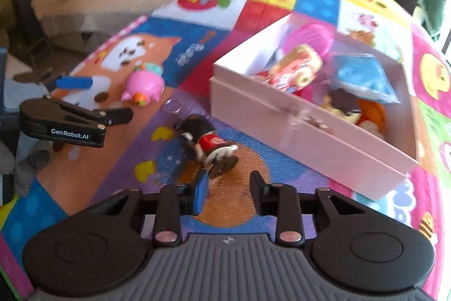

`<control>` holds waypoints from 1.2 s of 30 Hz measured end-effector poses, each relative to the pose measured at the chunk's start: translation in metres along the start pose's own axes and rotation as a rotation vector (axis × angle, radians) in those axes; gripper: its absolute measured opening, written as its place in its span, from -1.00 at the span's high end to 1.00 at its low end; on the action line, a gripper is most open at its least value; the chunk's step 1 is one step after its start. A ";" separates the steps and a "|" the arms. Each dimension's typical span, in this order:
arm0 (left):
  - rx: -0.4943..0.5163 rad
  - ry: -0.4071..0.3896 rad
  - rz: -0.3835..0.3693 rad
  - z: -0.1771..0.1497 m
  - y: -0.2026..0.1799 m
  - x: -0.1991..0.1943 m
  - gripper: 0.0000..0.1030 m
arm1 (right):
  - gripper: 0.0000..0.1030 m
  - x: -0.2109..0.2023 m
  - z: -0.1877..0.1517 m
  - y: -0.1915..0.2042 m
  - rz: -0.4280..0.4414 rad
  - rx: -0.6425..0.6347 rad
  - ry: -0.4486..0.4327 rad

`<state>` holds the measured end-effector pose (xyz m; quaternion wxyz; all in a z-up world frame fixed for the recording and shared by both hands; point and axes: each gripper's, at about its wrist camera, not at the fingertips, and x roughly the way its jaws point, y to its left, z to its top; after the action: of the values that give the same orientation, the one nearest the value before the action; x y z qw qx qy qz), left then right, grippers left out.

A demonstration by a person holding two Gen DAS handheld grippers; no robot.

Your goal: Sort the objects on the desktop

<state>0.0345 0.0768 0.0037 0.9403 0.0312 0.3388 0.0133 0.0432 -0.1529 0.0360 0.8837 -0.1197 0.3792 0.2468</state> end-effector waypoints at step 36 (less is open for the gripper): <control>0.033 0.024 -0.078 0.028 -0.038 0.018 -1.00 | -0.61 -0.002 -0.047 -0.044 -0.116 0.225 -0.115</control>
<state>0.0663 0.0379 0.0110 0.9353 0.0335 0.3510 -0.0289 0.0361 -0.2096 0.0062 0.9246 -0.0273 0.3456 0.1578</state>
